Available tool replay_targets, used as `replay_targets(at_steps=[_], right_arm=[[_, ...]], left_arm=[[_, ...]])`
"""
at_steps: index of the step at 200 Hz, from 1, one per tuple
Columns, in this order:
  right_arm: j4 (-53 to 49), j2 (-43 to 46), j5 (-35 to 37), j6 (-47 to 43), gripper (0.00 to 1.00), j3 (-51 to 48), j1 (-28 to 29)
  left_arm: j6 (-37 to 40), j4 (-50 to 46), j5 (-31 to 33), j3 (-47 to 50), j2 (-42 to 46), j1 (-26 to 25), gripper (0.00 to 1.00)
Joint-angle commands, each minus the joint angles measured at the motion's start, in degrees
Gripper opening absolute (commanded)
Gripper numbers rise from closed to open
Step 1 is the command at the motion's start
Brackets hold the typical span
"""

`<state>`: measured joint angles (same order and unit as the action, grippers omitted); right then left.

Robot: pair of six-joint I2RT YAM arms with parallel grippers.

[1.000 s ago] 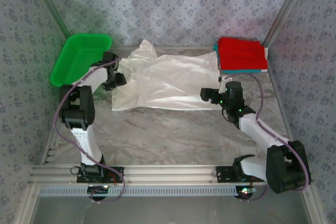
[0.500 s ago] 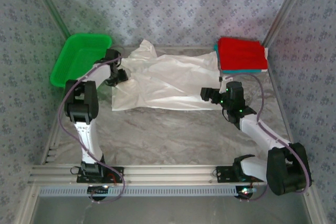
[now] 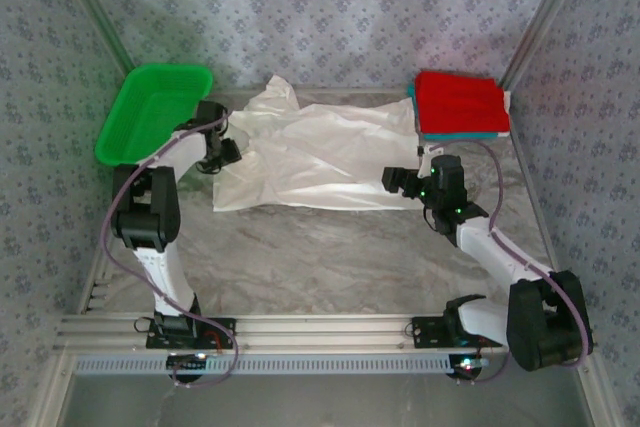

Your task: Fold and stack the t-shirts

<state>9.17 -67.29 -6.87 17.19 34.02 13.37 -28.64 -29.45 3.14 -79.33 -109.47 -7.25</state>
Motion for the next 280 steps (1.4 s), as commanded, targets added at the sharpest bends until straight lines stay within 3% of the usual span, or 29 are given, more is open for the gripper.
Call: replay_targets(at_steps=[1,82,119,161,173,234,280], right_arm=[[-0.5,0.2,-0.8,0.5,0.93,0.6,-0.3],[-0.7,1.1,-0.7,0.5,0.93,0.3,-0.4],[-0.6,0.7,-1.0,0.5,0.93,0.7,-0.5],[-1.0,0.6,-0.7,0.5,0.93,0.9,-0.6],[-1.2,0.6,-0.3,0.6,0.93,0.9,-0.6],[-1.5,0.5,-0.2,1.3,0.93,0.8,-0.8],[-6.9,1.1,2.3,5.5,0.93,1.3,-3.0]], left_arm=[[-0.7,2.1,0.8,0.3,-0.7,-0.2,0.53],[0.3,0.9,2.3,-3.9,-7.1,1.4,0.53],[0.3,1.6,1.8,-4.5,-7.2,1.3,0.14],[1.2,-0.8,3.3,-5.2,-3.3,0.7,0.09],[1.3,-1.2,3.4,-4.9,-1.7,0.6,0.03],[2.3,-4.5,4.4,-3.4,4.3,0.1,0.0],[1.0,-7.1,4.6,4.8,16.5,-1.5,0.0]])
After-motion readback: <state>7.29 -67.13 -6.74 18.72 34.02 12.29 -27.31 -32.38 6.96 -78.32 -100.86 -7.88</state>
